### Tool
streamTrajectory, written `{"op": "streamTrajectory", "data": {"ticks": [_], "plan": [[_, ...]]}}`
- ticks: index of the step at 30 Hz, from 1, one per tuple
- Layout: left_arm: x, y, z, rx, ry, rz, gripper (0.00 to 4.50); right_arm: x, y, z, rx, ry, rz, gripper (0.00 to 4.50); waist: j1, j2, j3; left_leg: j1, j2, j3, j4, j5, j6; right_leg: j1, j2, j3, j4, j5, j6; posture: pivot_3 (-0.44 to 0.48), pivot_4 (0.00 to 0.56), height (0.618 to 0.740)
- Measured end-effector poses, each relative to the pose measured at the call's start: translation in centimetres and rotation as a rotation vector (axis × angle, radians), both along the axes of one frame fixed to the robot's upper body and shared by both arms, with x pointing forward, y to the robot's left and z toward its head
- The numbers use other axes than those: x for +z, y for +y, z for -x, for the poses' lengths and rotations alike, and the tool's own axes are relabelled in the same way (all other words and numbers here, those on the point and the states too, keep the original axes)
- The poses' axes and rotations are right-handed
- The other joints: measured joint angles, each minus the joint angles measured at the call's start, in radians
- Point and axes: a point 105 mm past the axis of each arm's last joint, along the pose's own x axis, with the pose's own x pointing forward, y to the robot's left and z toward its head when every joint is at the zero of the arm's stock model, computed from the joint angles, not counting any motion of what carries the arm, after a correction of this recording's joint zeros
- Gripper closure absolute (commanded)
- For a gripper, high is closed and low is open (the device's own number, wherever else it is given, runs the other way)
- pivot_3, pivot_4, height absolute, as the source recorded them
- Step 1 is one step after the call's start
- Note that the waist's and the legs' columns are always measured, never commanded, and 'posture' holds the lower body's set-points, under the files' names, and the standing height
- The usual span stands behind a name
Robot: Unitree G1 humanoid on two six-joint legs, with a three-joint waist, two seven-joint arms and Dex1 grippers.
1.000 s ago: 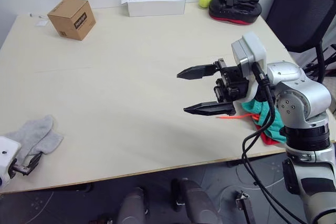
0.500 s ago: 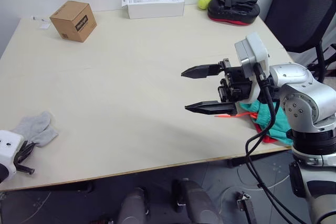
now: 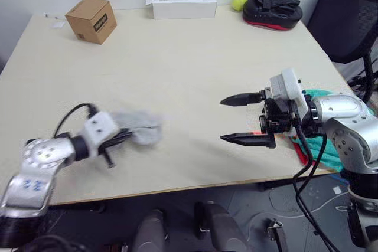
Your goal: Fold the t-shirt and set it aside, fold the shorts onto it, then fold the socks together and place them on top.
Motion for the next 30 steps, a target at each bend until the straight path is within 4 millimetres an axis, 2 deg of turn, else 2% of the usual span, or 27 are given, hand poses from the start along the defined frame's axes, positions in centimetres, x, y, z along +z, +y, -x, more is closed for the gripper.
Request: {"op": "streamTrajectory", "data": {"ticks": [1, 4, 8, 10, 14, 24, 27, 29, 30], "plan": [[-0.2, -1.7, -0.5, -0.037, 0.026, 0.000, 4.47, -0.3, -0.3, -0.1, -0.025, -0.002, 0.005, 0.00, -0.001, 0.000, 0.000, 0.001, 0.000, 0.000, 0.000, 0.000, -0.001, 0.000, 0.001, 0.001, 0.001, 0.000, 0.000, 0.000, 0.150, 0.740], [-1.2, -5.0, -1.4, -0.078, 0.086, -0.015, 4.47, -0.8, -0.9, -0.2, -0.079, -0.028, 0.025, 0.00, -0.004, 0.000, 0.000, 0.001, 0.001, -0.001, 0.001, 0.002, -0.003, 0.000, 0.003, 0.002, 0.002, 0.000, 0.001, 0.000, 0.150, 0.740], [-2.3, -7.3, -2.7, -0.012, 0.146, -0.047, 4.47, -1.7, -1.6, -0.2, -0.132, -0.030, 0.052, 0.00, -0.005, -0.001, 0.001, 0.001, 0.000, -0.002, 0.002, 0.004, -0.003, 0.000, 0.004, 0.003, 0.004, 0.001, 0.003, 0.000, 0.150, 0.740], [-2.7, -8.3, -2.7, 0.023, 0.175, -0.069, 4.47, -2.1, -1.6, 0.1, -0.143, -0.028, 0.061, 0.00, -0.007, -0.001, 0.001, 0.001, -0.001, -0.002, 0.003, 0.005, -0.002, 0.000, 0.004, 0.004, 0.005, 0.001, 0.004, 0.000, 0.150, 0.740], [-2.8, -9.2, -2.1, 0.064, 0.192, -0.130, 4.47, -2.2, -1.7, 0.5, -0.137, -0.042, 0.074, 0.00, -0.006, -0.001, 0.000, 0.002, -0.002, -0.002, 0.004, 0.006, -0.002, 0.002, 0.003, 0.005, 0.005, 0.002, 0.005, 0.000, 0.150, 0.740], [-2.6, -11.1, -0.9, 0.242, 0.329, -0.037, 4.47, -1.7, -1.7, 0.3, -0.131, -0.081, 0.077, 0.00, 0.005, -0.001, 0.001, 0.004, -0.003, -0.004, 0.005, 0.008, -0.001, 0.006, 0.003, 0.004, 0.004, 0.001, 0.006, 0.000, 0.150, 0.740], [-2.5, -11.1, -0.8, 0.276, 0.349, -0.027, 3.77, -1.8, -1.5, 0.2, -0.118, -0.077, 0.080, 0.00, 0.003, -0.001, 0.001, 0.004, -0.003, -0.004, 0.005, 0.008, -0.001, 0.006, 0.003, 0.004, 0.004, 0.001, 0.005, 0.000, 0.150, 0.740], [-2.2, -11.2, -0.5, 0.281, 0.364, -0.004, 3.02, -1.7, -1.6, 0.1, -0.117, -0.080, 0.079, 0.00, 0.003, -0.001, 0.001, 0.004, -0.003, -0.004, 0.005, 0.008, -0.001, 0.006, 0.003, 0.004, 0.005, 0.001, 0.005, 0.000, 0.150, 0.740], [-2.2, -11.2, -0.5, 0.283, 0.367, 0.003, 2.81, -1.7, -1.5, 0.1, -0.115, -0.084, 0.079, 0.00, 0.003, -0.001, 0.001, 0.004, -0.003, -0.004, 0.005, 0.008, -0.001, 0.006, 0.003, 0.004, 0.005, 0.001, 0.005, 0.000, 0.150, 0.740]]}}
